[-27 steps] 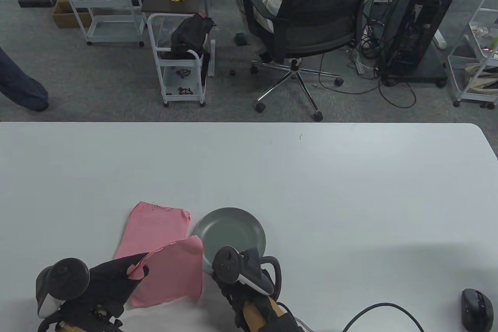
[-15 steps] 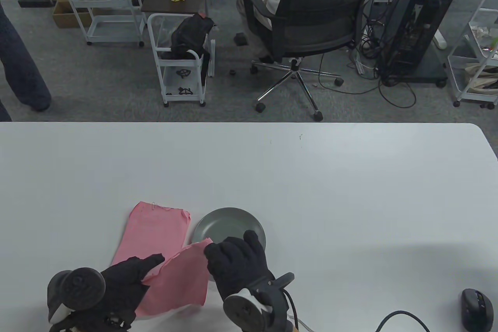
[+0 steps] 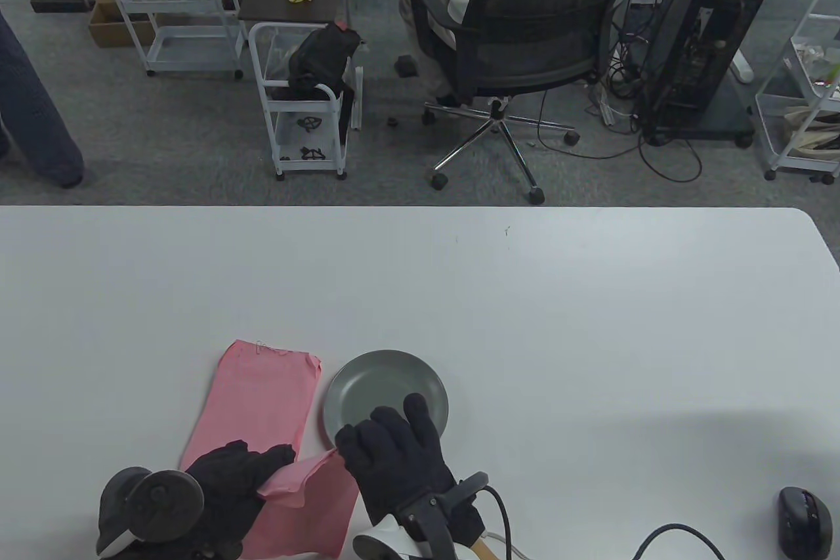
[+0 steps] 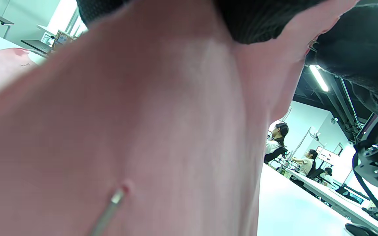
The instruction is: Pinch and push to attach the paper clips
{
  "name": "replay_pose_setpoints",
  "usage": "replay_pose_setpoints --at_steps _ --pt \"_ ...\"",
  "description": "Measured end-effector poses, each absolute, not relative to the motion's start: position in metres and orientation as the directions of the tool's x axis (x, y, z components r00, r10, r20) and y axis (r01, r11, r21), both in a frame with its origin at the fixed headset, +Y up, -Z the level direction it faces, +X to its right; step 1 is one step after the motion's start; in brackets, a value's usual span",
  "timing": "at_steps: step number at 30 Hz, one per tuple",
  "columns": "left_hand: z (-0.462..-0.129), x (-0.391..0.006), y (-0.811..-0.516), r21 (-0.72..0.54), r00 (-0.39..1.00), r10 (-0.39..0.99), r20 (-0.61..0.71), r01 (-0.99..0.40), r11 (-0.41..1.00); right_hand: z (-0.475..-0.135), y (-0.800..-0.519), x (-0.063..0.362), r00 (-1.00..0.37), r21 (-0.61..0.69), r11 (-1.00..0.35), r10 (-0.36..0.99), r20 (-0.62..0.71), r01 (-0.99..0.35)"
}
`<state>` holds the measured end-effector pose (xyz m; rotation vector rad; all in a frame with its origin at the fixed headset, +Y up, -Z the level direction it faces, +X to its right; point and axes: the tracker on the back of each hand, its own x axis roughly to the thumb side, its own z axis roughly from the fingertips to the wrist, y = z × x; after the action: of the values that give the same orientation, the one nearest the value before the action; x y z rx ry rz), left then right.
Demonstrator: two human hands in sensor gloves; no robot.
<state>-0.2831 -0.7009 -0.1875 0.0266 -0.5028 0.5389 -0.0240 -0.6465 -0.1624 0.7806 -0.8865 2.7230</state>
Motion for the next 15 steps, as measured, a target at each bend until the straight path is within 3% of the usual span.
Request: replay_pose_setpoints --at_steps 15 --pt "-0.1810 -0.2765 -0.6968 -0.015 0.788 0.344 0.511 -0.392 0.920 -0.1625 -0.6449 -0.0203 -0.823 -0.483 -0.825 -0.038 0.567 -0.294"
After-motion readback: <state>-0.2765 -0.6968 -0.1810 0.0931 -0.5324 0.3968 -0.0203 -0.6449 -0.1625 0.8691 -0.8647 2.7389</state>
